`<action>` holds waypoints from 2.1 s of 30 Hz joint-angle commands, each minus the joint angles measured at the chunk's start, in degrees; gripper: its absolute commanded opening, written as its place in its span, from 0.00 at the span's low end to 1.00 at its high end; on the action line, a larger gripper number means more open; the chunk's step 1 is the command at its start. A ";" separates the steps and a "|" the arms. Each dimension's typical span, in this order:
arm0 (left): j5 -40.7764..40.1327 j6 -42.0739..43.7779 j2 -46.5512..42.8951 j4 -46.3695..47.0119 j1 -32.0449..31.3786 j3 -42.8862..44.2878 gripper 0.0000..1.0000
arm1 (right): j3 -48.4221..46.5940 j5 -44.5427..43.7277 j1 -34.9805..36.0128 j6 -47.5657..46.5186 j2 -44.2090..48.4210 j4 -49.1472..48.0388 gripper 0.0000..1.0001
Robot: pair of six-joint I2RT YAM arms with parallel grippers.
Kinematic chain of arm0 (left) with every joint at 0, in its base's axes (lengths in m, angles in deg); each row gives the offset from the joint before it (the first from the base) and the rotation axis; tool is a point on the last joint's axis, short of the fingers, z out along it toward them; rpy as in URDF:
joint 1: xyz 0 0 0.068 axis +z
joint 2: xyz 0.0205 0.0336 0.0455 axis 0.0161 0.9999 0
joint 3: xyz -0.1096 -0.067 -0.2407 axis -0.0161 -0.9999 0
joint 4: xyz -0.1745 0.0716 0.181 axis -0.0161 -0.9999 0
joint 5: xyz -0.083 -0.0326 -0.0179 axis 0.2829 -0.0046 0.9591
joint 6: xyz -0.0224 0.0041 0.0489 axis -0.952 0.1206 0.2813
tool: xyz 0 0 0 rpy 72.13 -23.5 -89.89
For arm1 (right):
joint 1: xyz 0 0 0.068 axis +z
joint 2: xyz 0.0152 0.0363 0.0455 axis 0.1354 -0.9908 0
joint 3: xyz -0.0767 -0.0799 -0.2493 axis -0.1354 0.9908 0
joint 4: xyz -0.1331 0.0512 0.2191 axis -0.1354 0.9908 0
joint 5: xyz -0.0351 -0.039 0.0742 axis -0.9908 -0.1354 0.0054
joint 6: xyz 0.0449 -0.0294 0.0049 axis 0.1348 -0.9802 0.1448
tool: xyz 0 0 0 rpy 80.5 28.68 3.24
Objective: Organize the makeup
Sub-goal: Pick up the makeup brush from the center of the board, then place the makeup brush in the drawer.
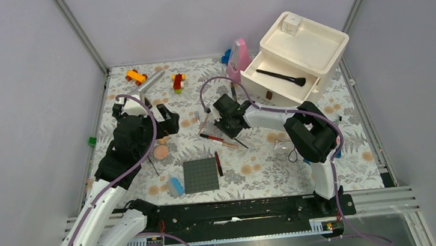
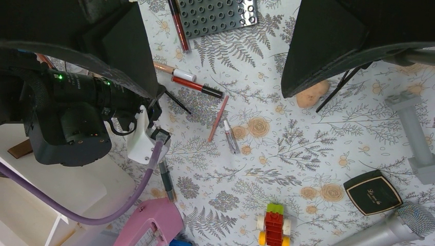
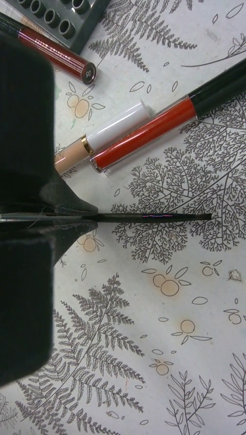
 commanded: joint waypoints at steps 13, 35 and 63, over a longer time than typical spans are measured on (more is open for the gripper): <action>0.97 -0.62 -0.54 2.68 0.52 0.09 0.99 | -7.22 -3.28 -0.65 -6.79 12.69 9.29 0.00; 1.72 -0.80 -0.16 2.95 0.92 0.00 0.99 | -20.11 -18.69 -15.39 -31.69 25.05 20.27 0.00; 3.86 -0.80 1.06 3.25 1.64 0.09 0.99 | -21.62 -6.60 -17.78 -7.50 27.51 11.79 0.69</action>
